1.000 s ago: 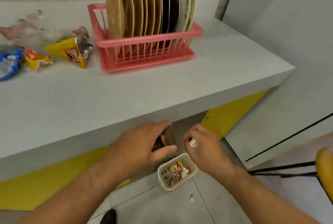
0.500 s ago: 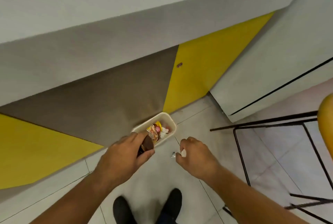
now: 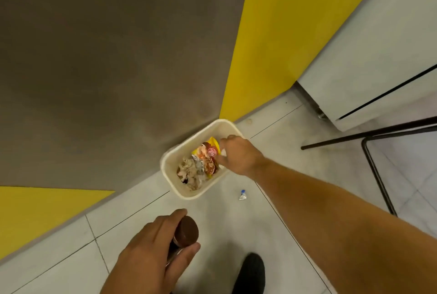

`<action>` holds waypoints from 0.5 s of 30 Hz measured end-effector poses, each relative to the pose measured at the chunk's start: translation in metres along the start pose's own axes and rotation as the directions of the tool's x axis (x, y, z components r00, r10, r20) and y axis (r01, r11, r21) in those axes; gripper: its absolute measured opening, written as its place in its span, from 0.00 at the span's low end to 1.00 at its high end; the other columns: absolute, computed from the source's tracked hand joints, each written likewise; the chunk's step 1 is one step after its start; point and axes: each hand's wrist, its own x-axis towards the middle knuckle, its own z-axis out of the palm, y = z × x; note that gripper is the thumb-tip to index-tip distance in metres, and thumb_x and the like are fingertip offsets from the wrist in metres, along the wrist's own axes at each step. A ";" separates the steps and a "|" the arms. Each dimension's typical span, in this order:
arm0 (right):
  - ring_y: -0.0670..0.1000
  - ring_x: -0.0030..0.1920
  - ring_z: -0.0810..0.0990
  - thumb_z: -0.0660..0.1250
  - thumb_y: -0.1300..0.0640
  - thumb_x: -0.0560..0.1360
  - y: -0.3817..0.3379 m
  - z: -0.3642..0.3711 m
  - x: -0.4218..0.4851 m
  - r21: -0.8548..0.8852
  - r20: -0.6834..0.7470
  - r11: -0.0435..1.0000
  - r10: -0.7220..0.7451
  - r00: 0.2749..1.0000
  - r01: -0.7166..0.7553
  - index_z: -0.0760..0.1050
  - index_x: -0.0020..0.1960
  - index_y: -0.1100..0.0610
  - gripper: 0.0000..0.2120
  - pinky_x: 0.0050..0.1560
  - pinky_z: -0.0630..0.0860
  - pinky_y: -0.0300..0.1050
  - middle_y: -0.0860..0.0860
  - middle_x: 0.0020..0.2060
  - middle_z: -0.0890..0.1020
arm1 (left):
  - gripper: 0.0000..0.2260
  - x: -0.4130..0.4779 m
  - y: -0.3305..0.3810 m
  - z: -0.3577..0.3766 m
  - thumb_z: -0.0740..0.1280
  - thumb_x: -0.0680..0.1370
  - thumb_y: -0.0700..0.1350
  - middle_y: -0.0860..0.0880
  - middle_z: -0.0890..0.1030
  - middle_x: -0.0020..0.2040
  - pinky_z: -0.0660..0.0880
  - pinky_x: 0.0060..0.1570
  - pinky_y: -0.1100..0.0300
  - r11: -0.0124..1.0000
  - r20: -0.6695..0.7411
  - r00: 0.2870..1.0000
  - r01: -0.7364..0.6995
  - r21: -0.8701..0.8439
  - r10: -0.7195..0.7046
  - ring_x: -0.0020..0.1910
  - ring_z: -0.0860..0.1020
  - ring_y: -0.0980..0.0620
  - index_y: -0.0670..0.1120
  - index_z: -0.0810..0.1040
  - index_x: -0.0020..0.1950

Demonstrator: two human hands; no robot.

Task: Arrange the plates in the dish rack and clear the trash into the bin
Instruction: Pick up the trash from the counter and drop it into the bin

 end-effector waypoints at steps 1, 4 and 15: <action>0.55 0.56 0.77 0.62 0.44 0.77 0.001 0.007 0.018 -0.044 0.008 0.999 -0.016 1.000 0.017 0.74 0.58 0.56 0.18 0.53 0.73 0.47 0.54 0.56 0.78 | 0.26 0.003 -0.007 0.004 0.50 0.72 0.73 0.73 0.70 0.48 0.64 0.29 0.78 1.000 -0.019 1.000 -0.003 -0.003 0.003 0.46 0.72 0.61 0.60 0.69 0.62; 0.56 0.62 0.72 0.64 0.44 0.77 0.009 0.026 0.053 -0.128 0.063 0.989 -0.068 0.996 0.076 0.68 0.66 0.55 0.23 0.61 0.68 0.49 0.55 0.62 0.74 | 0.26 0.014 -0.025 0.016 0.50 0.72 0.73 0.69 0.73 0.46 0.68 0.31 0.76 1.000 -0.062 0.998 -0.024 -0.017 0.023 0.45 0.73 0.61 0.60 0.69 0.62; 0.51 0.64 0.71 0.67 0.53 0.75 0.041 0.021 0.028 0.171 -0.128 0.972 -0.137 0.982 0.158 0.72 0.66 0.52 0.20 0.63 0.69 0.44 0.49 0.64 0.73 | 0.19 0.089 -0.010 0.024 0.62 0.73 0.60 0.57 0.76 0.52 0.70 0.49 0.67 0.986 -0.126 0.978 -0.166 0.006 0.165 0.50 0.74 0.59 0.53 0.71 0.60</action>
